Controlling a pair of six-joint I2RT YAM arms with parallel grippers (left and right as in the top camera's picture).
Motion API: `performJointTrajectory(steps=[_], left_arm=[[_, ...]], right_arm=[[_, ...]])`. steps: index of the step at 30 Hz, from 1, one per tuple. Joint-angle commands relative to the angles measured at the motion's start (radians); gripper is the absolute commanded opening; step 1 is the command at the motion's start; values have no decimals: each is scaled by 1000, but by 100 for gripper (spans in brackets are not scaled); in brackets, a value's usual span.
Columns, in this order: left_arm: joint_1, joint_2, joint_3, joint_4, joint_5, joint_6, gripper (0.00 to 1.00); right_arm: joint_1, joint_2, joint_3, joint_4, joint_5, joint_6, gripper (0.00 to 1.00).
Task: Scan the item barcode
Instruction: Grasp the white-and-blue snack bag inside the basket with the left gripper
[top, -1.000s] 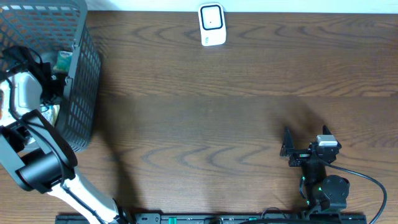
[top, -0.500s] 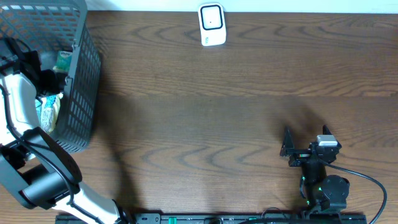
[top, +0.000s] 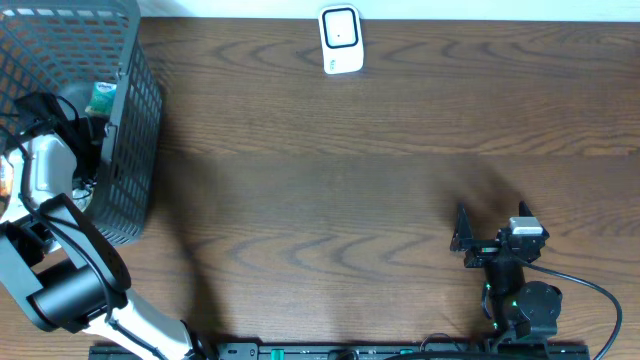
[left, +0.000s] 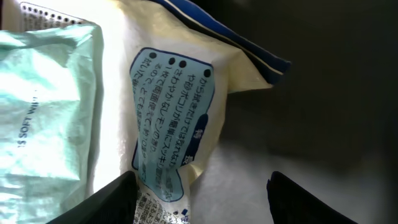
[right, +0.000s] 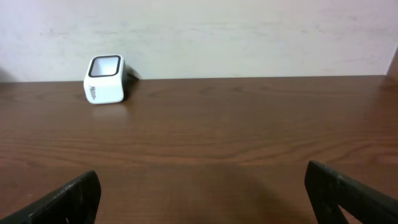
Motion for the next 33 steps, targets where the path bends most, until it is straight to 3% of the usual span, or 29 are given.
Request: performJointTrajectory(steps=[1,7,11,16,24,30,32,33], left_arm=[[10,11,-29,-8,-51,1,66],[11,12,-29,32,-123,1,66],[10,12,-28,66,-153,0,76],[11,12,-29,71,-153,-2,78],[10,73,-39,66,-153,-2,65],[10,80,-36,78,-153,-9,33],[10,78,-29,78,-153,-34,12],[10,74,-24,77,-153,-56,8]], right_arm=[[-6,-4,-3,-2,5,11,99],[-6,-4,-3,-2,5,11,99],[-6,-4,-3,-2,5,11,99],[-6,-4,-3,-2,5,11,99],[-6,-4,-3,-2,5,11,99],[-6,-4,-3,-2,5,11,99],[-6,-4,-3,-2,5,11,99],[-6,-4,-3,-2,5,11,99]])
